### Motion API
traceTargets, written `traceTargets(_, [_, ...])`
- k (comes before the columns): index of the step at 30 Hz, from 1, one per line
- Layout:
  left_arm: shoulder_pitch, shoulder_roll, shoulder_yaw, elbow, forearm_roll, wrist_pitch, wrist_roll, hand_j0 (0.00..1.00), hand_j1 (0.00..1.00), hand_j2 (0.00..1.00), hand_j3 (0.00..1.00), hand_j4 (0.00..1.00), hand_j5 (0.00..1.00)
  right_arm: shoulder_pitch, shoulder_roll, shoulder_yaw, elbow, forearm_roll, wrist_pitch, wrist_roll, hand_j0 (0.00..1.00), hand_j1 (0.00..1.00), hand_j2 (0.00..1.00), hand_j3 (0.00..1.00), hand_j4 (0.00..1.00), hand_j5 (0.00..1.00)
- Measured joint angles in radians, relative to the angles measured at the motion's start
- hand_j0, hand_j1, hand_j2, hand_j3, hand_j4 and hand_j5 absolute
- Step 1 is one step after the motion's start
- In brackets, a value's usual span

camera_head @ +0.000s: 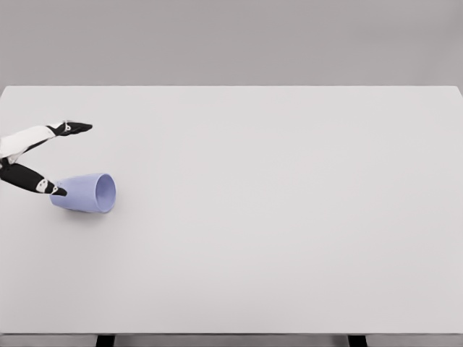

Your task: Flip the cup with left arm and place it on the table

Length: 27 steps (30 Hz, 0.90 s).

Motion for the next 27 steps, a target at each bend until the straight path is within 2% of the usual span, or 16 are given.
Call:
traceTargets(5, [0.015,-0.001,-0.019,0.001,-0.022,0.025,0.000,1.00,1.00,1.00,1.00,1.00,1.00,0.000,0.000,0.000,0.000,0.000,0.000,0.000,1.00,1.00,1.00,1.00,1.00,1.00])
traceTargets(11, [0.014,-0.055,-0.028,0.003,-0.121,0.119,0.000,1.00,1.00,1.00,1.00,1.00,1.00,0.000,0.000,0.000,0.000,0.000,0.000,0.000,1.00,1.00,1.00,1.00,1.00,1.00])
traceTargets(22, [0.011,-0.079,-0.089,0.004,-0.158,0.185,0.000,1.00,1.00,1.00,1.00,1.00,1.00,0.000,0.000,0.000,0.000,0.000,0.000,0.000,1.00,1.00,1.00,1.00,1.00,1.00])
traceTargets(27, [0.006,-0.123,-0.099,0.006,-0.215,0.206,0.000,1.00,1.00,1.00,1.00,1.00,1.00,0.000,0.000,0.000,0.000,0.000,0.000,0.000,1.00,1.00,1.00,1.00,1.00,1.00])
